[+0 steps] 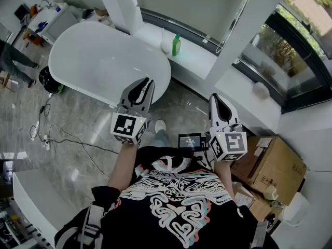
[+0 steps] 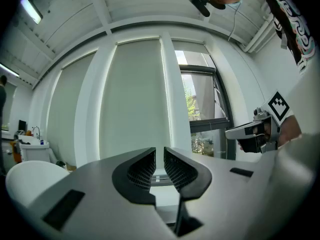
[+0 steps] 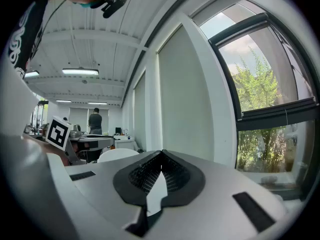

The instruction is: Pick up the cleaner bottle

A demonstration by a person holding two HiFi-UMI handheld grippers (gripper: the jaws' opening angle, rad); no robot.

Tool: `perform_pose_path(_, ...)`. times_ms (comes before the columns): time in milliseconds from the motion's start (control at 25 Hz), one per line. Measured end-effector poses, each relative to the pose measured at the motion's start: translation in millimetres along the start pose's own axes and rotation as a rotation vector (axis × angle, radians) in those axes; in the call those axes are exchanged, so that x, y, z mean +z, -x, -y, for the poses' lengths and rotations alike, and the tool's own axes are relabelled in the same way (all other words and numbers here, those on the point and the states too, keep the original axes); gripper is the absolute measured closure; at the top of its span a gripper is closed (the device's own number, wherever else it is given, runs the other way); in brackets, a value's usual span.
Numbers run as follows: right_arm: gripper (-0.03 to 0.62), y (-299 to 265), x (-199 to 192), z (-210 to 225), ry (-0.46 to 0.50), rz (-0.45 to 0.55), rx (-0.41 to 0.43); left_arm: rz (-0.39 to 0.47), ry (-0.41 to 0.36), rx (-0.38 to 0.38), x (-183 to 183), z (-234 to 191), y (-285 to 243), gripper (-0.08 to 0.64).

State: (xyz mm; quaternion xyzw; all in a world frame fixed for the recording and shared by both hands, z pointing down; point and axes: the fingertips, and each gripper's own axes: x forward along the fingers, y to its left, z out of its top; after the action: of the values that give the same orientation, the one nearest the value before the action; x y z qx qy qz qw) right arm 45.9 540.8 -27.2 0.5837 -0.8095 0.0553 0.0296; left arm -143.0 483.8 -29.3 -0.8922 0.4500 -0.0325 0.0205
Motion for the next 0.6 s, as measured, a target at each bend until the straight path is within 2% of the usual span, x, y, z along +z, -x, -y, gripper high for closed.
perform_pose_path(400, 0.565, 1.5, -4.3, -3.0, 0.006, -0.004, 0.004, 0.0, -0.009, -0.001, -2.0, 3.9, 3.3, 0.497)
perform_pose_path(520, 0.564, 6.3, -2.0, -1.9, -0.005, 0.026, -0.009, -0.004, -0.016, 0.002, -2.0, 6.6, 7.4, 0.497)
perform_pose_path(600, 0.563, 9.4, 4.5, -6.0, -0.027, 0.077, 0.037, -0.005, -0.018, 0.002, -1.6, 8.5, 9.0, 0.497)
